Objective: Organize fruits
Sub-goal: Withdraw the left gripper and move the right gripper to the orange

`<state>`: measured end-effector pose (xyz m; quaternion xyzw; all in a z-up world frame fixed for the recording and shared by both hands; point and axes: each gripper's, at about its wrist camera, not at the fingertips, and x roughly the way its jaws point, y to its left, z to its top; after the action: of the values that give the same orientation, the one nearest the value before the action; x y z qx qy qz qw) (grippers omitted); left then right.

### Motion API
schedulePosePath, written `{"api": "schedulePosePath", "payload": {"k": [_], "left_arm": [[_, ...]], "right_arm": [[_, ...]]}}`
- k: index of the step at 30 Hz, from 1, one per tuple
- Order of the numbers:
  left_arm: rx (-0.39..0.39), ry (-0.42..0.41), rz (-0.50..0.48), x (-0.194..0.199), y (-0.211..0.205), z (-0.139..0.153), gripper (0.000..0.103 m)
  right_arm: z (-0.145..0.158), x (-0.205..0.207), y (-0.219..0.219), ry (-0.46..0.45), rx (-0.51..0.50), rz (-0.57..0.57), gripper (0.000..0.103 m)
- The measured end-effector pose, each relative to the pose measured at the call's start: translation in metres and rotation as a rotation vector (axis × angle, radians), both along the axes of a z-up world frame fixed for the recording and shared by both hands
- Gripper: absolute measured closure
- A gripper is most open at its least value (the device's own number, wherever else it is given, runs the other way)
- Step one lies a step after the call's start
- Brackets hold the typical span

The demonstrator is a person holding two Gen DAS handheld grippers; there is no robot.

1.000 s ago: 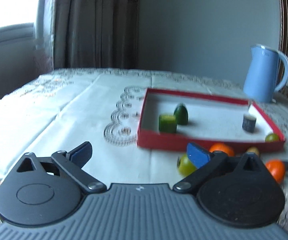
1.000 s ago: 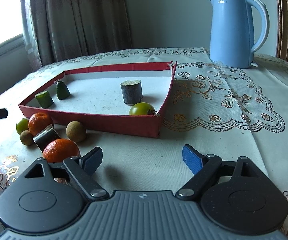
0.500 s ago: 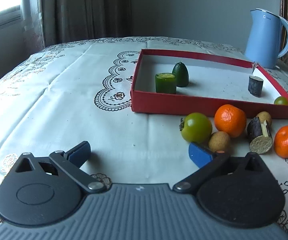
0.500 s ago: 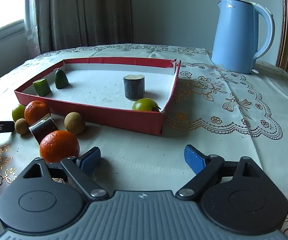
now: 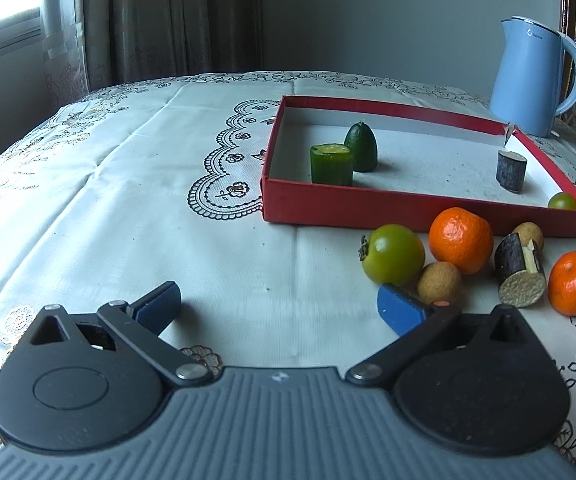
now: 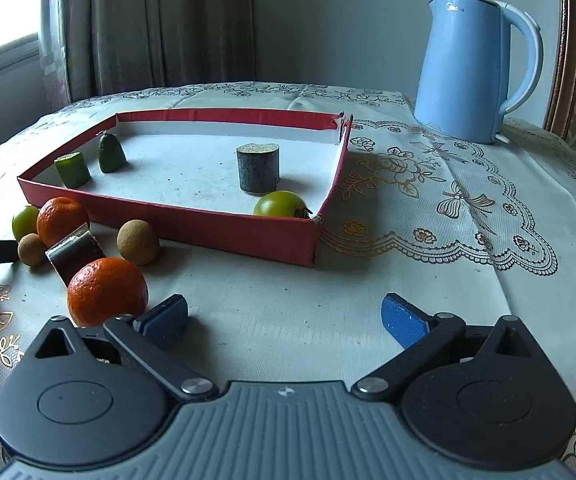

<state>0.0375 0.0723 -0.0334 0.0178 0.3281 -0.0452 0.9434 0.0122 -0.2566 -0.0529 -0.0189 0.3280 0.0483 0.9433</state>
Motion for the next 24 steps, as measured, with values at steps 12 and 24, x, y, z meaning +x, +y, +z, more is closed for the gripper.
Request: {"api": "schedulePosePath", "payload": {"k": [12,24], "left_arm": [[0.0,0.0,0.0,0.0,0.0,0.0,0.0],[0.0,0.0,0.0,0.0,0.0,0.0,0.0]], "right_arm": [[0.018,-0.047,-0.001,-0.097,0.173,0.079,0.0],[0.018,-0.033,0.055,-0.059,0.129,0.208,0.031]]}}
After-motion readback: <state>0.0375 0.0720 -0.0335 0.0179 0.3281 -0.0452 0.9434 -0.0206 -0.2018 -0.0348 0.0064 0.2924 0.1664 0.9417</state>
